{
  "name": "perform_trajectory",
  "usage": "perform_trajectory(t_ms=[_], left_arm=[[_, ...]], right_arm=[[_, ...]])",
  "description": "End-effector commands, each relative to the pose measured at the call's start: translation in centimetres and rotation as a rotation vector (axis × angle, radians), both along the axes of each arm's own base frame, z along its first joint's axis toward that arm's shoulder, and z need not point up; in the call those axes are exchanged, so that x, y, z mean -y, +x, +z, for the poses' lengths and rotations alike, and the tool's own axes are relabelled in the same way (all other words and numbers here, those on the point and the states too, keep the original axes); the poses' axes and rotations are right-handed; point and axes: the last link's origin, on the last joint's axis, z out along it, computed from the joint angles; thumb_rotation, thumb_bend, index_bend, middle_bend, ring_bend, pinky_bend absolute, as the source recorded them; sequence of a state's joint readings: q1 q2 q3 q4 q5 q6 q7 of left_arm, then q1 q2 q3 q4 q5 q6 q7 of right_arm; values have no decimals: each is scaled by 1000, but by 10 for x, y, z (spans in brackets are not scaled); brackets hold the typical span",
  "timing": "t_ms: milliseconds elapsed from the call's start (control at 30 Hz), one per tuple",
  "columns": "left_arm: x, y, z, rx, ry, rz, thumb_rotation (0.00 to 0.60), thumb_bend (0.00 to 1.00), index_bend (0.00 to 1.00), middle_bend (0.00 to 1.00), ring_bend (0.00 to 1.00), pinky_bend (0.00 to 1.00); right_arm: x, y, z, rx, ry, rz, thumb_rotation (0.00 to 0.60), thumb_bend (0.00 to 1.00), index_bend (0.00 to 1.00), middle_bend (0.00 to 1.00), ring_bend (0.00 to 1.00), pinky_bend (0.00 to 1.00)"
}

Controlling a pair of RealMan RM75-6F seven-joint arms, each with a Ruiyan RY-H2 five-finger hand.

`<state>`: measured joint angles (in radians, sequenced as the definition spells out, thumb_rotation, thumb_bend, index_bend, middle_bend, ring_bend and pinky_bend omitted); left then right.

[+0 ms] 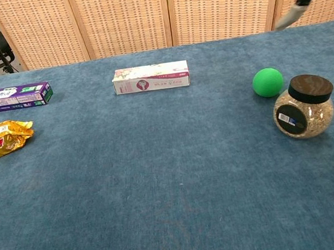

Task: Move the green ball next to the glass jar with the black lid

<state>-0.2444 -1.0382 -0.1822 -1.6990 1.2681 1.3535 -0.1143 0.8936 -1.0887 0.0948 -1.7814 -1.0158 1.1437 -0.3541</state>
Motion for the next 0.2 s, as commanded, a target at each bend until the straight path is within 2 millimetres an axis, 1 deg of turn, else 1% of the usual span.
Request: perform_trajectory(t_ms=[33, 133, 200], left_arm=[[14, -6, 0, -13, 3, -25, 600, 0, 0, 0, 0, 0], [23, -9, -3, -13, 23, -39, 600, 0, 0, 0, 0, 0], [29, -11, -5, -10, 27, -40, 600, 0, 0, 0, 0, 0]], right_arm=[[-77, -63, 19, 192, -147, 108, 600, 0, 0, 0, 0, 0], [-100, -91, 19, 227, -192, 93, 600, 0, 0, 0, 0, 0], [-114, -105, 20, 233, -212, 77, 600, 0, 0, 0, 0, 0]])
